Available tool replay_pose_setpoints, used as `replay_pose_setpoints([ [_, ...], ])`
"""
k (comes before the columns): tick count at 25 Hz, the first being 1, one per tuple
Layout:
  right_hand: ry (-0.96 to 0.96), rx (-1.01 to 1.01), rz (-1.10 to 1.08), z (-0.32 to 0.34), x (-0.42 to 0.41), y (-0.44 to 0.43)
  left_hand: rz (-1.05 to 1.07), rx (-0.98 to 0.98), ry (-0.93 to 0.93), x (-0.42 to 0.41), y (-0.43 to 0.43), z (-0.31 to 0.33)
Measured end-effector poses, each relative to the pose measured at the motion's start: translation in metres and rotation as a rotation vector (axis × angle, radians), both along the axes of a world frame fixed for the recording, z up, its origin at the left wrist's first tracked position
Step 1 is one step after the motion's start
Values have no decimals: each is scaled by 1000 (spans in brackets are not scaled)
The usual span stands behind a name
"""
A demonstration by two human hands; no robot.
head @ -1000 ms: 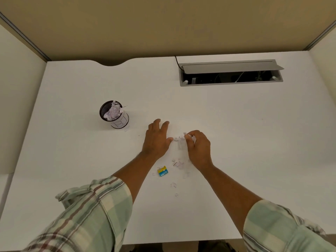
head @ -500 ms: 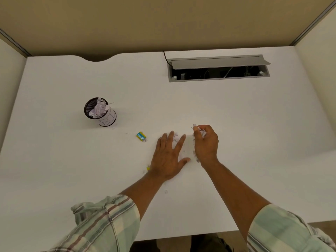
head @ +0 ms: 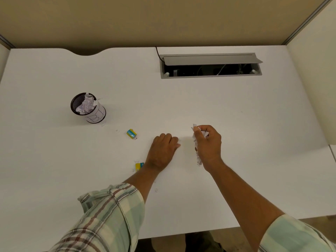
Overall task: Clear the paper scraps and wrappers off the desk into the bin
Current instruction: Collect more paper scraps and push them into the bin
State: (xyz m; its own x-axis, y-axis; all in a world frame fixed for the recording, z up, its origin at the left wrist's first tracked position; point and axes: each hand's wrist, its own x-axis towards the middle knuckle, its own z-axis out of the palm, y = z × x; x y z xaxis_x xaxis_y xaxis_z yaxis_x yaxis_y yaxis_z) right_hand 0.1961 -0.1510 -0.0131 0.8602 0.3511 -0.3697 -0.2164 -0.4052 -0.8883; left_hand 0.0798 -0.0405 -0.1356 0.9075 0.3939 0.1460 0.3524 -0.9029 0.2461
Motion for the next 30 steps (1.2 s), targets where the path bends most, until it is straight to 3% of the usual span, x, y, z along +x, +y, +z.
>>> replay_pose_setpoints([
  [3,31,6,26,2,-1,-5,-73,25,-18,2,1,-1],
  [7,68,9,30,1,0,-5,-65,-131,-35,4,2,5],
  [12,130,26,17,3,-9,9,219,-485,-105,2,8,34],
  [20,230,83,108,16,-45,85,724,-748,-623,-45,61,94],
  [26,188,189,245,29,-89,191,955,-706,-870,-75,154,124],
  [30,126,160,299,33,-109,256,1107,-635,-933,-78,220,132],
])
